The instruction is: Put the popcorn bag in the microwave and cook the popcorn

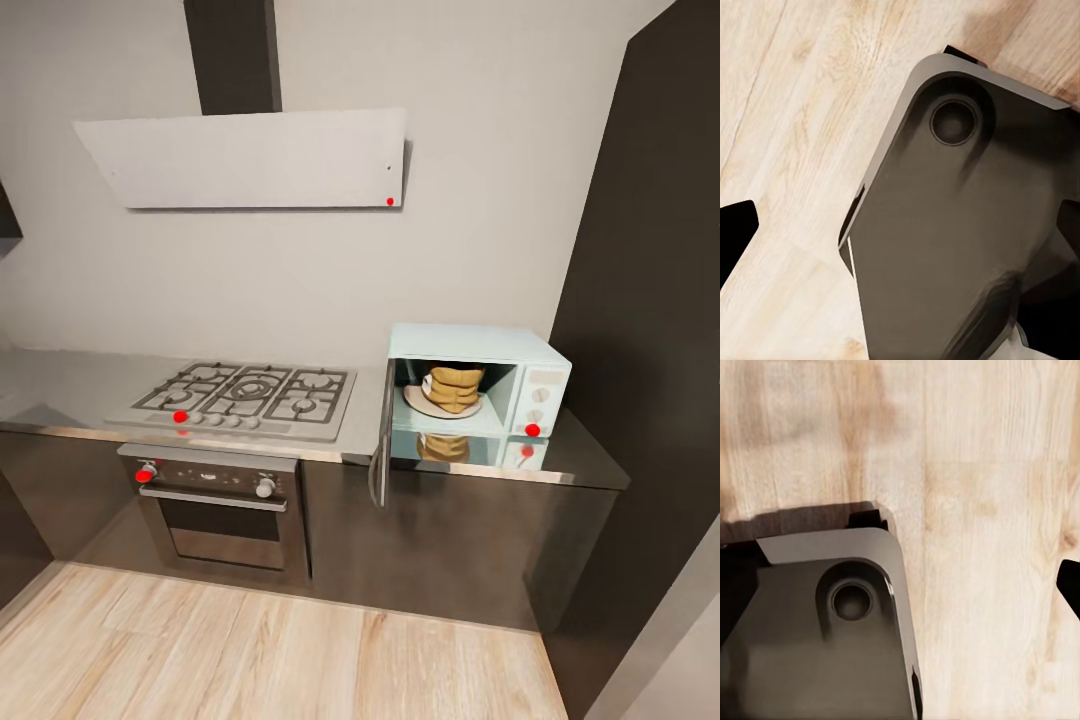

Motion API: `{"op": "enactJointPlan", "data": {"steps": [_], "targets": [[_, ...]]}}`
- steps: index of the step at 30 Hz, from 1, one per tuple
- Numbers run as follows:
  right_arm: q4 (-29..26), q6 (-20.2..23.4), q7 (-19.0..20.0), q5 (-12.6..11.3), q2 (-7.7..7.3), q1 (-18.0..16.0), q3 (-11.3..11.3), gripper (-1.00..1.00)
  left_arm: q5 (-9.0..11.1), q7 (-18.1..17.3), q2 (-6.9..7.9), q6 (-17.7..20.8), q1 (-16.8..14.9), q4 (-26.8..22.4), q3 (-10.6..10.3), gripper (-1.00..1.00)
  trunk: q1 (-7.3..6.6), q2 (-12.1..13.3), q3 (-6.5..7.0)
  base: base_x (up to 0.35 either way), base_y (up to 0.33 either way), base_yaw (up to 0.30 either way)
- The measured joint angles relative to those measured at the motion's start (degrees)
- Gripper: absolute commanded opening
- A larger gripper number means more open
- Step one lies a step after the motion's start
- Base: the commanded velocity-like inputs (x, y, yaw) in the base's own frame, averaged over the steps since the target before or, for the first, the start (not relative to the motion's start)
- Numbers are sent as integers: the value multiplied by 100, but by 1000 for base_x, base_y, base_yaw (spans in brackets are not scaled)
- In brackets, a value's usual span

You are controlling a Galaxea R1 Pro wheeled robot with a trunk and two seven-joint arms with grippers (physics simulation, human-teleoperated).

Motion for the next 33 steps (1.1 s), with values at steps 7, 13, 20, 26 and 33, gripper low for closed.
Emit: {"op": "enactJointPlan", "data": {"steps": [7,13,20,26,33], "targets": [[-4,-25,-3,0,-8,149,0,100,0,0,0,0,0,1,0,100,0,0,0,0,0,-32],[-4,-25,-20,-6,-3,153,0,100,12,-5,-21,2,0,-16,3,100,0,0,0,0,0,-255],[-4,-3,-56,-6,-1,153,0,100,31,-64,-77,4,0,11,5,100,-1,0,0,32,0,-158],[-5,0,-63,1,-9,153,0,100,3,-67,-70,8,0,35,-23,100,-3,-1,0,296,0,-5],[-5,28,-63,29,-5,153,19,100,11,-67,-78,2,0,36,-16,100,-3,-1,0,321,0,0]]}}
